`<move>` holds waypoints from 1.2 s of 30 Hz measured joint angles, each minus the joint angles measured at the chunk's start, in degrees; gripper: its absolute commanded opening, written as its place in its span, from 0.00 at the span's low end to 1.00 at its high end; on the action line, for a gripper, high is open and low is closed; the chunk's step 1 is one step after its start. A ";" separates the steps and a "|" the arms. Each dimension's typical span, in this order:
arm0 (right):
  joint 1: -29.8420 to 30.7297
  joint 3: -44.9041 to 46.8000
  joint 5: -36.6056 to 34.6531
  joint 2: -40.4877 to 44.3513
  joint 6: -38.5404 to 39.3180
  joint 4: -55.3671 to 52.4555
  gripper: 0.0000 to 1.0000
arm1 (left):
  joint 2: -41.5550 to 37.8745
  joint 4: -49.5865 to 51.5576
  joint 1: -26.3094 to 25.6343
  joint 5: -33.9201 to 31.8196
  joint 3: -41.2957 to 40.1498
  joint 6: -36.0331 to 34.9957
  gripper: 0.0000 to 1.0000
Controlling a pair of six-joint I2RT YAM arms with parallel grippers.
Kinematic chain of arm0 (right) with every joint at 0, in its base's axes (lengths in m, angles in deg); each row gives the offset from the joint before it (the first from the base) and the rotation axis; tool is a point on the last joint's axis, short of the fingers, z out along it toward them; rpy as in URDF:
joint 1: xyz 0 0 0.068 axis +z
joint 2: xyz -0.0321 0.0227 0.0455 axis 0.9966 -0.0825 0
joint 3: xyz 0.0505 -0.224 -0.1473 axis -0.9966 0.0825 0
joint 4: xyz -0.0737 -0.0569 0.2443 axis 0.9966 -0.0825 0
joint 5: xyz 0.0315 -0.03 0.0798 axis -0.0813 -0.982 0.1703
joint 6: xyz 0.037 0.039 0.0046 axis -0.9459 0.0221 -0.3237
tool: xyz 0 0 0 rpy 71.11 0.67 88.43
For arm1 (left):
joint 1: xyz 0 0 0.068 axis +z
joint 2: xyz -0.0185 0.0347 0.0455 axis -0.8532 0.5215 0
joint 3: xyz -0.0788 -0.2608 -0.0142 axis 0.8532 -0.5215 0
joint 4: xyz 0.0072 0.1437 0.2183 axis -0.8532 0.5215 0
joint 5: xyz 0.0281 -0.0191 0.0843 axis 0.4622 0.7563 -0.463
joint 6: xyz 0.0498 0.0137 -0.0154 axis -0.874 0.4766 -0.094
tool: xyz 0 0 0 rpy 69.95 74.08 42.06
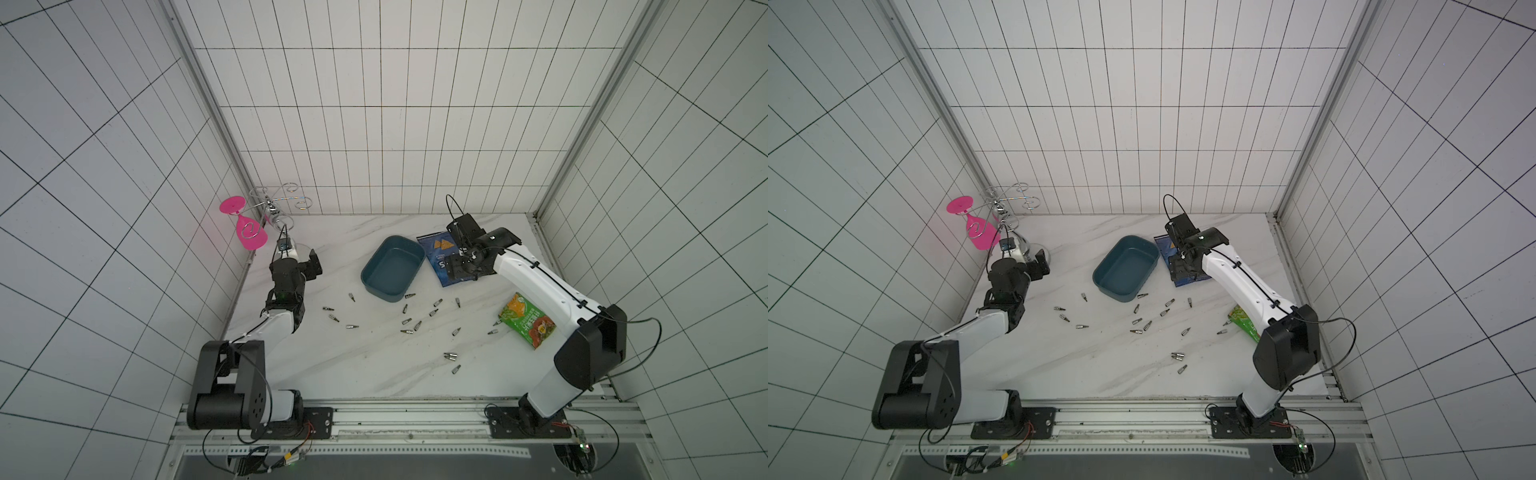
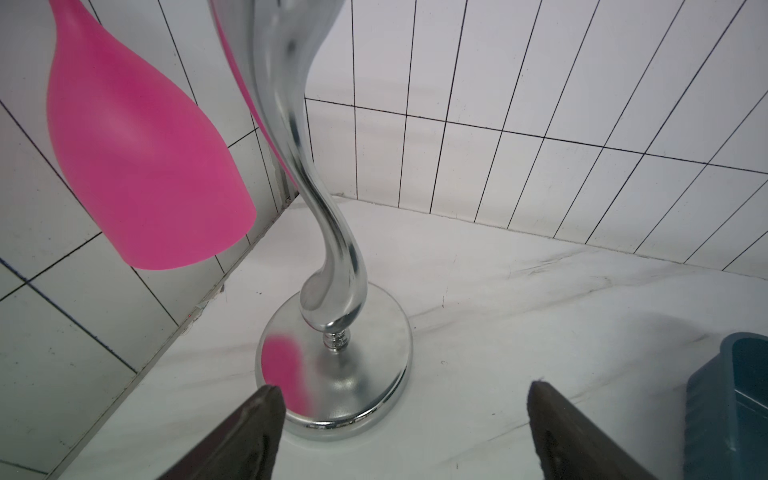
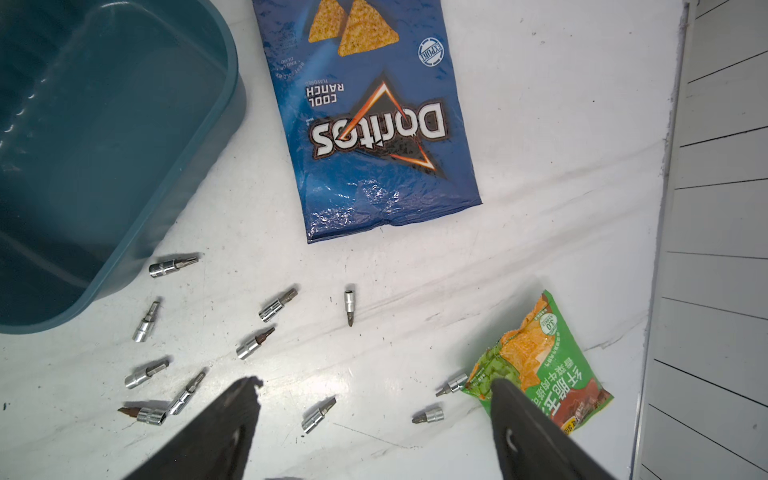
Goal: Put the bit on the desktop into the storage box
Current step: Pick up the screwdriver bit from the center of the board.
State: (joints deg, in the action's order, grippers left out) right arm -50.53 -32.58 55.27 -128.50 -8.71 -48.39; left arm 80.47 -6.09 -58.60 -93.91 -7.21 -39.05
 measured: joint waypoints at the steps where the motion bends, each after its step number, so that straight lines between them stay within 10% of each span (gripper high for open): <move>1: -0.13 0.15 0.02 0.00 -0.26 -0.26 0.89 | -0.76 4.17 -0.24 -0.63 2.38 1.16 0.94; 14: -1.16 8.44 1.40 8.85 -3.43 -0.98 0.91 | -1.70 48.85 -3.32 -1.33 23.17 12.50 0.94; 36: -1.86 15.69 4.87 14.34 -4.85 1.05 0.91 | -5.09 66.31 -15.54 -3.80 18.58 25.22 0.87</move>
State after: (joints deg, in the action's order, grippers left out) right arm -52.39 -16.89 60.14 -114.17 -13.56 -47.34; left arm 75.38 60.23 -74.14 -97.71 11.36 -13.83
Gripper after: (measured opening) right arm 0.906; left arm 0.892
